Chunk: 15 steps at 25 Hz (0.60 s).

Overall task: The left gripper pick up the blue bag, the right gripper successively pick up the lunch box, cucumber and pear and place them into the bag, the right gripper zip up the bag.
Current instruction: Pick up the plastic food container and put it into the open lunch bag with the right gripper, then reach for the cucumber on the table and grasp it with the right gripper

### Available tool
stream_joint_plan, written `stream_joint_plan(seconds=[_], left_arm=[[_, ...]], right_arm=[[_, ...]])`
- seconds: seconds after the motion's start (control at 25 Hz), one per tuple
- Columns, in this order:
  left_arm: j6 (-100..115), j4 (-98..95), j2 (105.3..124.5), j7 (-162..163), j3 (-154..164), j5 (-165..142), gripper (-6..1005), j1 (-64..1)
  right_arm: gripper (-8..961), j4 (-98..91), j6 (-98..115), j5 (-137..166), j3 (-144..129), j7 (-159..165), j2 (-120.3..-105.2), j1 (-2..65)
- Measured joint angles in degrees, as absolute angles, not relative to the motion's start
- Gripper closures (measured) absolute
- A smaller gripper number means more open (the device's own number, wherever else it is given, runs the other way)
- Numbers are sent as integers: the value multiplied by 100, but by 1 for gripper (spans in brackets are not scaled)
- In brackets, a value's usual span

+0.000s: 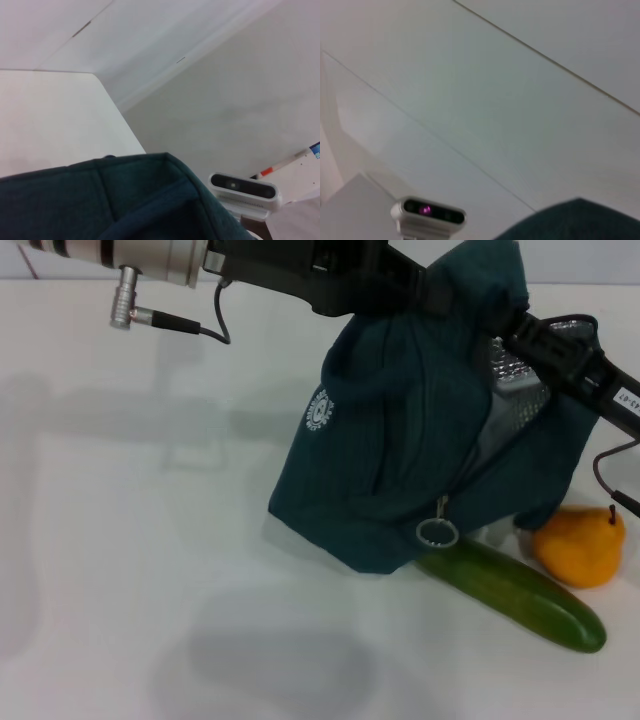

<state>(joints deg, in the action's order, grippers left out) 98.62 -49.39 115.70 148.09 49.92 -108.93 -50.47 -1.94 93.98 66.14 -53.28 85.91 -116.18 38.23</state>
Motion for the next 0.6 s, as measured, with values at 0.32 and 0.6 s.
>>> stream_joint_plan(seconds=[0.32, 0.6], left_arm=[[9834, -4939, 11552, 14624, 4960, -10890, 943, -4974], [9620, -4939, 11473, 14320, 4680, -10943, 943, -4922]], right_arm=[[628, -1160, 9911, 6637, -5922, 8160, -11592, 3392], [354, -2807, 11197, 6837, -6152, 8075, -11305, 2711]])
